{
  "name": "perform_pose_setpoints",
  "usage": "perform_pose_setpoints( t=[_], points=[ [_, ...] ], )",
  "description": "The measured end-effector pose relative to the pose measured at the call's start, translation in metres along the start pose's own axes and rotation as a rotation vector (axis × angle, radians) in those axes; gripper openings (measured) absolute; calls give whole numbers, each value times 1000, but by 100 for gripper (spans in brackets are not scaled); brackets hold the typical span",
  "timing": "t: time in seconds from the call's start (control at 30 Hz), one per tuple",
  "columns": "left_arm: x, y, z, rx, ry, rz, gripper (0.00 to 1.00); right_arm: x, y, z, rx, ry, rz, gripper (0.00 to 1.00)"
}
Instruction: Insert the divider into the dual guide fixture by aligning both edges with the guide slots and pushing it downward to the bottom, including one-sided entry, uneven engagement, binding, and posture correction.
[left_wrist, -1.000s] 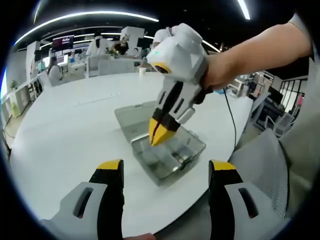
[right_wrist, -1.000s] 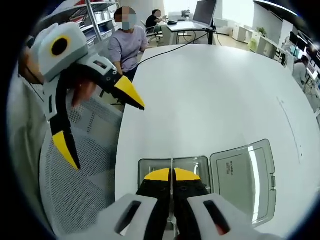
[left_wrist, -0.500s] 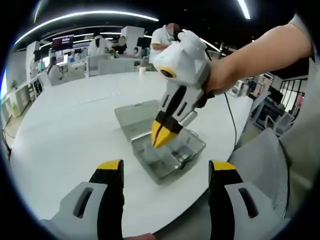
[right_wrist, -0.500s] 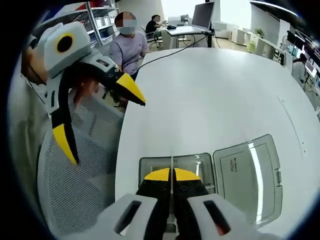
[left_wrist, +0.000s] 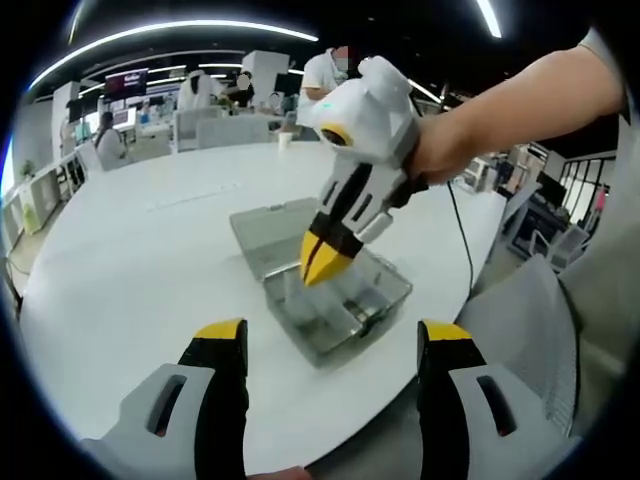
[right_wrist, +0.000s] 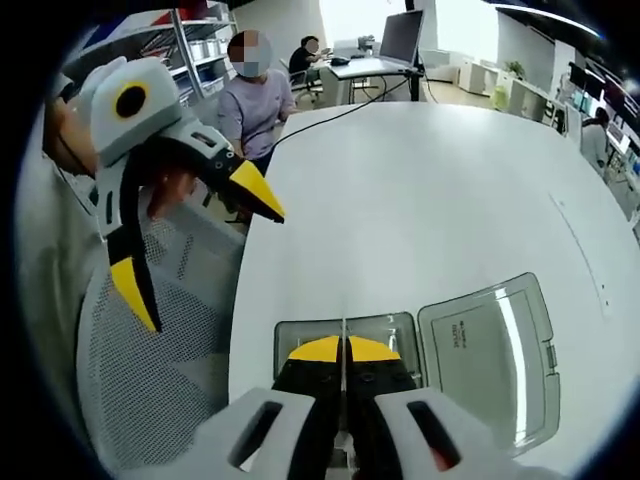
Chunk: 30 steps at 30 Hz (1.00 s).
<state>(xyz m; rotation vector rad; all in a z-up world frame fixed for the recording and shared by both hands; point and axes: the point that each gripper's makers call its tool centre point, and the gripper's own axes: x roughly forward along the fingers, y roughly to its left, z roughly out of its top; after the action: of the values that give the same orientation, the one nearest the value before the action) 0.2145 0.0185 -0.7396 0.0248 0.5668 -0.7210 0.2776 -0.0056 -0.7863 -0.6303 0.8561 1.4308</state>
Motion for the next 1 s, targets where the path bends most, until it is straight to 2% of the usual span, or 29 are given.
perform_pose_setpoints(
  t=[0.27, 0.53, 0.7, 0.83, 1.0],
  points=[
    [3, 8, 2, 42, 15, -12, 60, -14, 4, 1, -24, 12, 12, 0],
    [9, 13, 21, 146, -2, -67, 37, -27, 23, 9, -101, 21, 51, 0],
    [15, 4, 32, 214, 0, -127, 25, -34, 34, 13, -150, 31, 69, 0],
    [18, -6, 36, 273, 15, -174, 20, -40, 43, 16, -181, 36, 87, 0],
    [22, -11, 37, 300, 32, -193, 14, -45, 50, 19, -208, 37, 100, 0]
  ],
)
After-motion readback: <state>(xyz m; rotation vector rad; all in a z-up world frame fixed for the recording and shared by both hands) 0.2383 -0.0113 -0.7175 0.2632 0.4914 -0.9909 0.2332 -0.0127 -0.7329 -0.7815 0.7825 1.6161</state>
